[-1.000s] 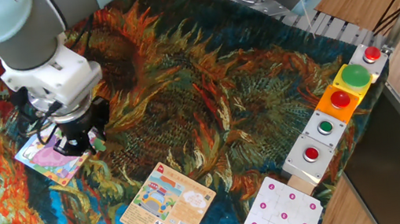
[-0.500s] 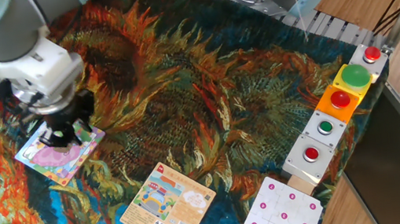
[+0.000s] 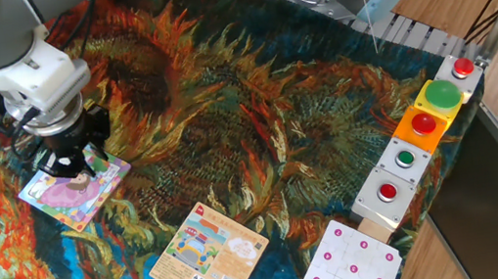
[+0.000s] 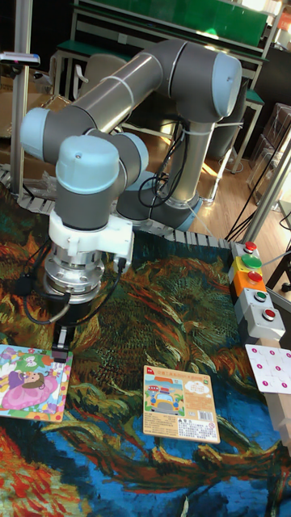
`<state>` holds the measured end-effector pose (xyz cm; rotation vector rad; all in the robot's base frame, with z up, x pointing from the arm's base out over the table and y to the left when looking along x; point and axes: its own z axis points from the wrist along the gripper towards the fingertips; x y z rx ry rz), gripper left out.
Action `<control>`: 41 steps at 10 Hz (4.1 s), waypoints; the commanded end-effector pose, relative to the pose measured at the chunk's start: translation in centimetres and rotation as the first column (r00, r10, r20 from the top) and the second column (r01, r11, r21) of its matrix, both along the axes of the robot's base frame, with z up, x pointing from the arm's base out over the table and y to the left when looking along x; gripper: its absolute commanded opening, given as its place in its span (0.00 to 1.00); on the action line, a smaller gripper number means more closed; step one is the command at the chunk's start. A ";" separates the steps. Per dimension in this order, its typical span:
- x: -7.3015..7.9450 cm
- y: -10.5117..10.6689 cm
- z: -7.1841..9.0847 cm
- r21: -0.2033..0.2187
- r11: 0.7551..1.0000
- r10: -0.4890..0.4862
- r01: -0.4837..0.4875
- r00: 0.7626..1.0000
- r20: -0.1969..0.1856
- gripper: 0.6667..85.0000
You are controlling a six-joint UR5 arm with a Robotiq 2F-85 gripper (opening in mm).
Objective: Assemble one piece of a puzzle
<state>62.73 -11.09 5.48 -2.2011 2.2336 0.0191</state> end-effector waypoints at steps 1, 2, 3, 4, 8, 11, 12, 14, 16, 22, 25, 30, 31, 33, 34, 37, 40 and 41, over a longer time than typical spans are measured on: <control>0.4 -1.4 -0.4 -0.019 1.000 -0.004 0.005 1.000 0.007 0.01; 0.4 -3.5 -0.9 -0.041 0.999 0.023 -0.023 1.000 0.008 0.01; 0.4 -5.6 -1.1 -0.061 0.997 0.048 -0.048 0.999 0.006 0.01; 0.3 -6.9 -1.0 -0.076 0.995 0.065 -0.064 0.998 0.004 0.01; 0.1 -7.3 -0.7 -0.055 0.997 0.063 -0.063 0.998 0.002 0.01; 0.0 -5.9 -0.8 -0.002 1.000 0.002 -0.002 1.000 0.004 0.01; 0.0 -5.6 -0.8 0.010 1.000 -0.018 0.018 1.000 0.002 0.01; 0.1 -5.8 -0.8 0.000 1.000 -0.023 0.023 1.000 0.006 0.01; -0.1 -6.3 -0.9 -0.013 1.000 -0.006 0.006 1.000 0.001 0.01; -0.1 -8.0 -2.1 -0.041 0.998 0.037 -0.037 0.999 0.009 0.01; 0.2 -9.8 -3.3 -0.059 0.996 0.063 -0.061 0.998 0.027 0.01; -0.3 -9.2 -3.1 -0.029 0.998 0.053 -0.052 0.999 0.015 0.01; -0.4 -9.2 -3.1 -0.027 0.998 0.048 -0.048 0.999 0.011 0.01; -1.0 -9.3 -3.1 -0.029 0.999 0.044 -0.045 0.999 -0.013 0.01; -1.1 -9.3 -3.1 -0.031 0.999 0.041 -0.042 0.999 -0.014 0.01; -0.4 -9.2 -3.1 -0.029 0.998 0.051 -0.051 0.999 0.010 0.01; -1.1 -9.3 -4.0 -0.018 0.999 0.046 -0.046 0.999 0.009 0.01; -1.2 -9.3 -4.1 -0.020 0.999 0.045 -0.044 0.999 0.009 0.01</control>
